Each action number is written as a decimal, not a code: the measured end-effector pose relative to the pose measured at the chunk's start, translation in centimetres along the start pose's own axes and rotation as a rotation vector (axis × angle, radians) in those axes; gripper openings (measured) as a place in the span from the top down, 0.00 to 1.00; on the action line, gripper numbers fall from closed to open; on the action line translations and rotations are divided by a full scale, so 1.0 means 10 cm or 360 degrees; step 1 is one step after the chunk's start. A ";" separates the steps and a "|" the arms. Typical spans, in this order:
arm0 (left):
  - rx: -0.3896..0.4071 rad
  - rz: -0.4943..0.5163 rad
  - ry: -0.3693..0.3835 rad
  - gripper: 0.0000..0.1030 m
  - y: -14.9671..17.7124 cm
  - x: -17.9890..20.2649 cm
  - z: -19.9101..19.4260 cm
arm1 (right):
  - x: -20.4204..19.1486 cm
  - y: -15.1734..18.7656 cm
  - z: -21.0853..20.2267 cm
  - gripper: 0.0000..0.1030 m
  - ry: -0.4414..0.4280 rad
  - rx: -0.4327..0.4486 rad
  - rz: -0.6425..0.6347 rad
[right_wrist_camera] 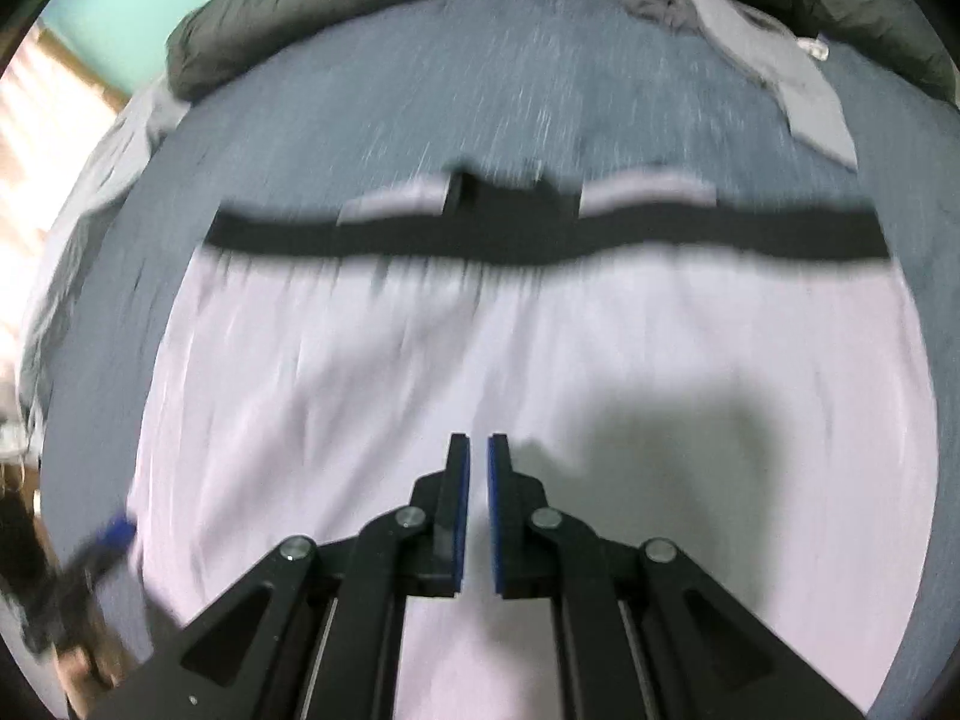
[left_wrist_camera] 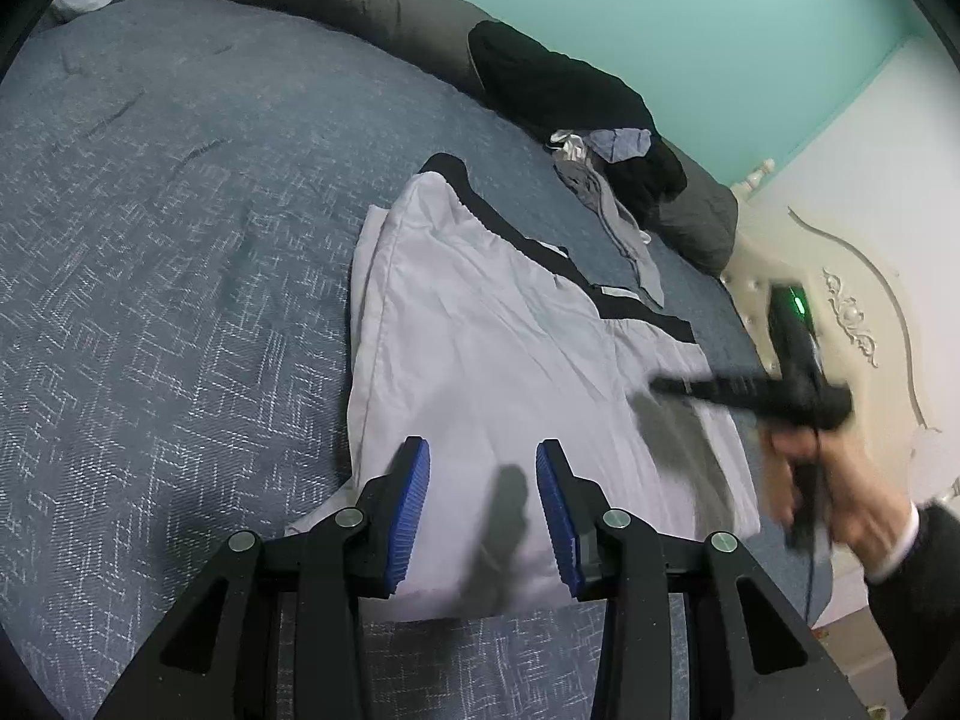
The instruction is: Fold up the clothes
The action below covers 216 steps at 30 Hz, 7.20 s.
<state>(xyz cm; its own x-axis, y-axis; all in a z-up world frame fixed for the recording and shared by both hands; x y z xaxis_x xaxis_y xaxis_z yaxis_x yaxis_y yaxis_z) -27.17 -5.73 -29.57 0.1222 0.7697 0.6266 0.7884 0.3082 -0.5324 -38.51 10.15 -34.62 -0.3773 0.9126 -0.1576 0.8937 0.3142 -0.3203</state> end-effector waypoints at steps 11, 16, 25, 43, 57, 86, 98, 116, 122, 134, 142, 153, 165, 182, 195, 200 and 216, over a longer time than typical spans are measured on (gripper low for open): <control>0.0020 0.0041 -0.0011 0.60 -0.02 0.09 -0.11 | -0.31 1.12 -0.11 0.96 0.0019 -0.0162 -0.0144; 0.0020 0.0038 -0.0003 0.59 -0.03 0.08 -0.13 | -0.33 1.24 0.03 0.96 0.0033 -0.0210 -0.0144; 0.0029 0.0010 0.0005 0.59 -0.11 0.01 -0.15 | -0.35 1.29 -0.05 0.96 -0.0006 -0.0180 -0.0093; -0.0032 -0.0167 -0.0005 0.45 -0.12 -0.30 -0.26 | 0.20 1.43 -0.31 0.96 -0.0229 0.0010 0.0293; -0.0136 -0.0326 -0.0027 0.40 0.33 -0.43 -0.35 | 0.90 1.54 -0.69 0.93 -0.0226 0.0330 0.0537; 0.0036 -0.0469 0.0095 0.83 0.17 -0.22 0.14 | 1.12 1.81 -0.61 0.93 -0.0410 0.0479 0.0688; 0.0126 -0.0248 0.0186 0.92 -0.20 0.58 0.06 | 1.27 1.87 -0.70 0.93 -0.0448 0.0537 0.0768; -0.0337 0.0342 0.0459 0.92 0.23 2.99 1.71 | 1.78 2.04 -0.90 0.93 -0.0501 0.0626 0.0961; -0.0546 0.0387 0.0432 0.82 0.59 3.14 2.02 | 1.93 2.10 -1.00 0.93 -0.0509 0.0666 0.1005; -0.0343 0.0366 0.0183 0.58 0.08 2.40 1.39 | 1.90 2.01 -1.11 0.91 -0.0592 0.0722 0.1017; -0.0402 0.0346 0.0092 0.58 0.38 2.03 1.47 | 1.87 1.84 -1.45 0.51 -0.0635 0.0887 0.0979; -0.0463 0.0392 0.0076 0.58 0.65 1.96 1.54 | 1.68 1.54 -1.44 0.40 -0.0454 0.0856 0.0842; -0.0467 0.0447 0.0058 0.58 0.66 2.01 1.51 | 1.78 1.54 -1.25 0.94 -0.0470 0.0910 0.0794; -0.0480 0.0453 -0.0005 0.58 0.58 2.10 1.62 | 2.21 1.96 -1.02 0.87 -0.0556 0.0795 0.1079; -0.0525 0.0476 -0.0039 0.58 0.74 1.97 1.72 | 2.19 1.90 -0.93 0.89 -0.0512 0.0730 0.1010; -0.0524 0.0443 -0.0024 0.58 0.76 1.90 1.71 | 2.32 2.03 -1.16 0.76 -0.0425 0.0785 0.1085; -0.0557 0.0388 -0.0017 0.58 0.83 1.82 1.61 | 1.98 1.95 -1.17 0.93 -0.0301 0.0761 0.0837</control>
<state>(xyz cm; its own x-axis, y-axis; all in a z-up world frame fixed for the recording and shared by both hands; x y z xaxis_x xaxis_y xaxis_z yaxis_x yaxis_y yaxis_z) -28.05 19.88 -31.73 0.3258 0.8028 0.4994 0.8945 -0.0907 -0.4378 -25.75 37.38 -33.07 -0.0019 0.8368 -0.5475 0.7809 -0.3407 -0.5235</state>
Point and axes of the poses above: each gripper's, at about its wrist camera, not at the fingertips, and z roughly the way its jaws point, x to its right, y to its underside, the point moved 7 cm from there along z, roughly the way its jaws point, and after that the axes turned 6 degrees about y, right-handed, at the moved point
